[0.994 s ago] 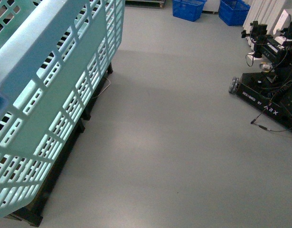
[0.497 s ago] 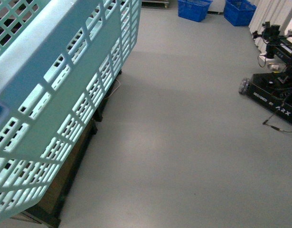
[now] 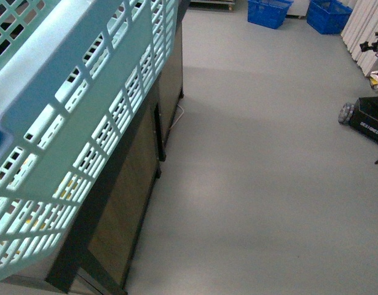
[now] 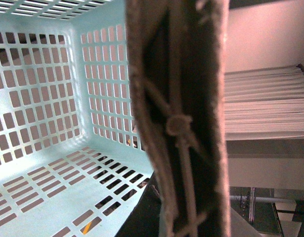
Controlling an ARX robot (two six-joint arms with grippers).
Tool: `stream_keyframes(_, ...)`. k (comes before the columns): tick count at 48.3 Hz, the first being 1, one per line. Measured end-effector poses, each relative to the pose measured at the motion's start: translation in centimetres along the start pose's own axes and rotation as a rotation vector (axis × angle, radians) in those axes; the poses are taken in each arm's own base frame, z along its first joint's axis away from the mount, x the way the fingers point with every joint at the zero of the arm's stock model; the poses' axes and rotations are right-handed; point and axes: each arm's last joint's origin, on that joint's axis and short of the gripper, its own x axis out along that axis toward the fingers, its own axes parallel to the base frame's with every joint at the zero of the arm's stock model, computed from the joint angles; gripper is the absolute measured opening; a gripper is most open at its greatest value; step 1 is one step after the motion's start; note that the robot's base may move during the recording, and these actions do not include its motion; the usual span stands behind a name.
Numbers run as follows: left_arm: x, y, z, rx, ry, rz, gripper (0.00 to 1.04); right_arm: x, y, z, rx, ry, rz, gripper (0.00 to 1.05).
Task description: Pick mango and avocado into basket
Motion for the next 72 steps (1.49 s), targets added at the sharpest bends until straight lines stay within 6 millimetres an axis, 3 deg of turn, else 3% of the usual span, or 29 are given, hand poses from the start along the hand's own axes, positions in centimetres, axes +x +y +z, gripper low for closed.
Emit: stream_keyframes(72,-0.09,-0.11,0.07,0.003,-0.009,-0.002,0.06,-0.01,0.0,0.02,0.0,-0.001,0.0,0.97)
